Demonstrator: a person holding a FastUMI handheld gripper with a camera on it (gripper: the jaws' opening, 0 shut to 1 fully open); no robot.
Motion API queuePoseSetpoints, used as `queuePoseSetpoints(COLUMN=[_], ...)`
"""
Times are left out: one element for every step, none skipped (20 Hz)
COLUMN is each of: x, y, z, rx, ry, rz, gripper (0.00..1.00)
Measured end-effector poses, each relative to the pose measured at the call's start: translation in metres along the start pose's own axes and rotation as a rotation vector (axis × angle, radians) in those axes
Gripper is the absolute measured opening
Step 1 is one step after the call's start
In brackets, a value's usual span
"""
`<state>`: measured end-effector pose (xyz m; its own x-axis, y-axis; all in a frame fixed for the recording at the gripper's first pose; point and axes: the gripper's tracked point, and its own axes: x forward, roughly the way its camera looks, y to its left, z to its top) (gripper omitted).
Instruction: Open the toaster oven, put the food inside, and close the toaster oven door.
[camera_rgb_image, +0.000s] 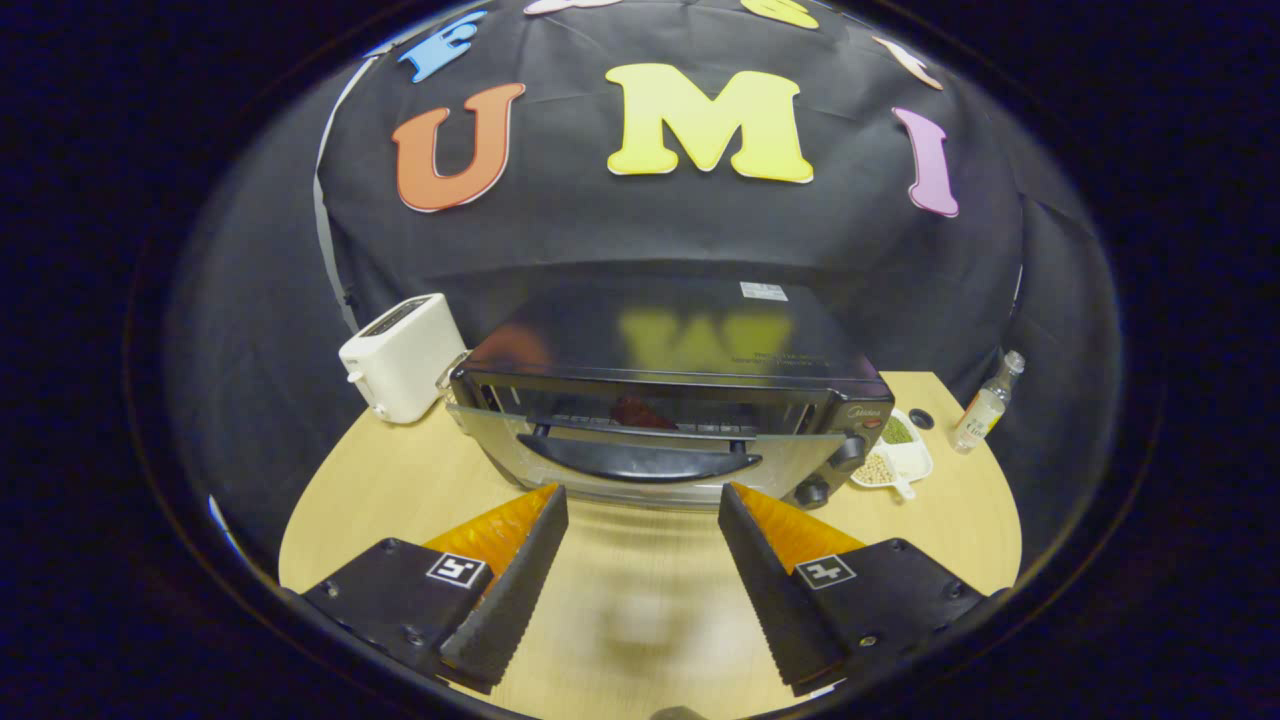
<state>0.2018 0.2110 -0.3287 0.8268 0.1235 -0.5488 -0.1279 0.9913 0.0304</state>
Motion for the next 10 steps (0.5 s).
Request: queuePoseSetpoints(x=[-0.002, -0.004, -0.006, -0.01, -0.015, -0.019, -0.025, -0.032, -0.039, -0.048], y=[-0.001, -0.004, -0.006, -0.009, -0.013, -0.019, -0.026, -0.033, -0.041, -0.051], z=[0.0, -0.002, -0.002, -0.003, -0.004, -0.003, -0.002, 0.0, 0.002, 0.005], rx=[0.004, 0.01, 0.019, 0.027, 0.032, 0.036, 0.038, 0.037, 0.032, 0.029], ry=[0.0, 0.002, 0.0, 0.003, 0.005, 0.001, -0.007, -0.017, -0.027, -0.044], rz=[-0.003, -0.005, -0.003, -0.003, -0.007, -0.014, -0.023, -0.029, -0.039, -0.052], gripper=[0.97, 0.97, 0.97, 0.98, 0.98, 0.98, 0.98, 0.97, 0.97, 0.97])
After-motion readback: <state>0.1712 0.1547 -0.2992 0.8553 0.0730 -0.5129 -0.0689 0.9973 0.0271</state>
